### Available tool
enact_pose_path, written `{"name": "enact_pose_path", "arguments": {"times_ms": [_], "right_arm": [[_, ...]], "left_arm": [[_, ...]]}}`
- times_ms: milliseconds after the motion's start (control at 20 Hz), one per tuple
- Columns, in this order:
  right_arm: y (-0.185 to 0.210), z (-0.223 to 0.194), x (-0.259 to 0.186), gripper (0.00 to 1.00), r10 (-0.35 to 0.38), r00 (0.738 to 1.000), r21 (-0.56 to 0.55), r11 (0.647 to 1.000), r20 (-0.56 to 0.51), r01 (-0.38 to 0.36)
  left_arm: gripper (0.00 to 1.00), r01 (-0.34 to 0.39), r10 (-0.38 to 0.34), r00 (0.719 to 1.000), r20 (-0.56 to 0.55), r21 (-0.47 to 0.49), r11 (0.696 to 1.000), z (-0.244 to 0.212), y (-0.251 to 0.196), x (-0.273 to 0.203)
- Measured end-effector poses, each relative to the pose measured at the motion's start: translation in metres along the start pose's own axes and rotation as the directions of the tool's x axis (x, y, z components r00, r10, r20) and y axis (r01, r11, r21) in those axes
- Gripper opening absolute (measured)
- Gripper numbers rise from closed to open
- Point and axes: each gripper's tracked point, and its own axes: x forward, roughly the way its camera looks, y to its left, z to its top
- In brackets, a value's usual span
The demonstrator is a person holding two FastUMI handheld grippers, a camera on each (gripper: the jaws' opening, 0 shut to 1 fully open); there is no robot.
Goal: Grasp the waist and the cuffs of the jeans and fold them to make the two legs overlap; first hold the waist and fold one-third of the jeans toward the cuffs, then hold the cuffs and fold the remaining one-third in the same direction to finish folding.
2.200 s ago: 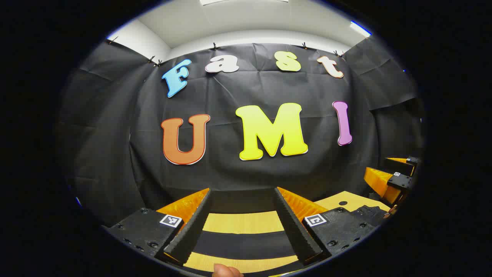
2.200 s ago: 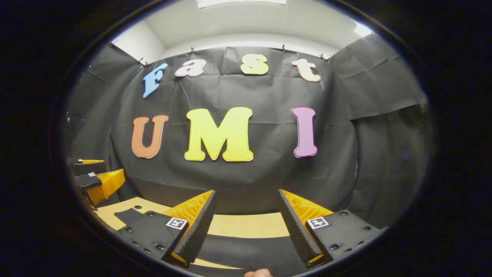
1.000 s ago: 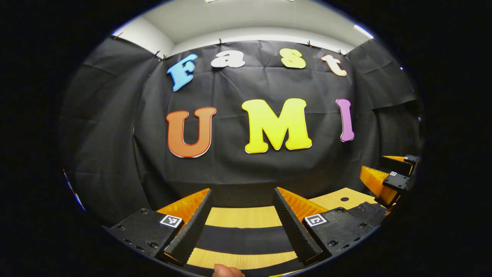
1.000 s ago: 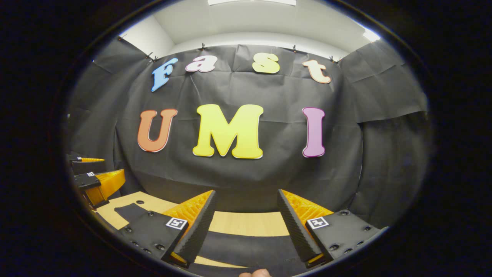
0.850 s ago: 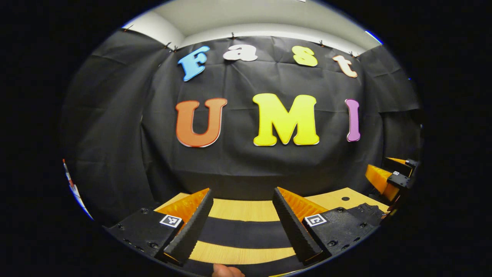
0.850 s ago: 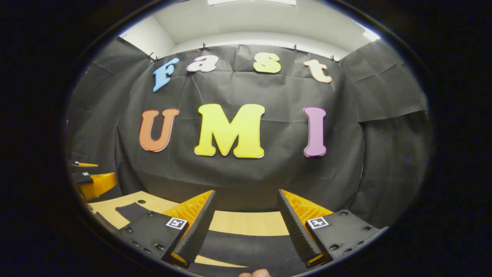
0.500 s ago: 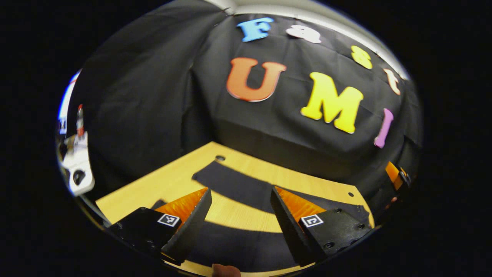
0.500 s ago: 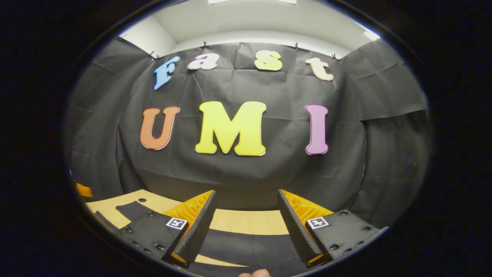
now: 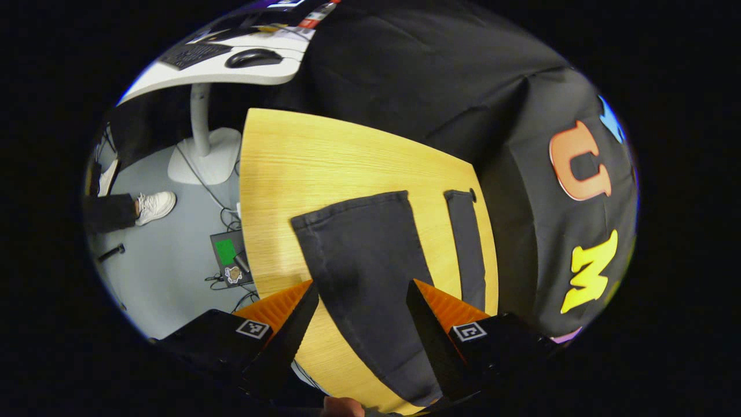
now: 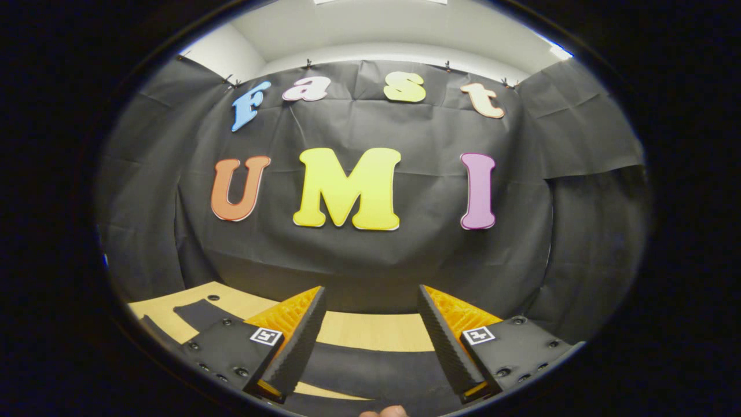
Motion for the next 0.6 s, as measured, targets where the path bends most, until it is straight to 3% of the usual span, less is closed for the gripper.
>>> {"name": "enact_pose_path", "arguments": {"times_ms": [150,300,600], "right_arm": [[-0.007,-0.001,0.0,0.95,-0.015,1.0,-0.001,1.0,-0.005,0.015],[-0.014,-0.004,0.001,0.95,-0.033,0.999,-0.001,0.999,-0.018,0.033],[-0.037,-0.015,-0.002,0.95,-0.084,0.995,0.014,0.996,-0.052,0.085]], "left_arm": [[0.99,-0.059,0.059,0.998,0.001,0.006,0.998,0.011,0.011,0.009],[0.99,-0.069,0.069,0.997,-0.041,-0.011,0.998,0.008,0.01,0.019],[0.98,-0.07,0.071,0.997,-0.019,0.025,0.997,0.018,-0.001,0.039]]}}
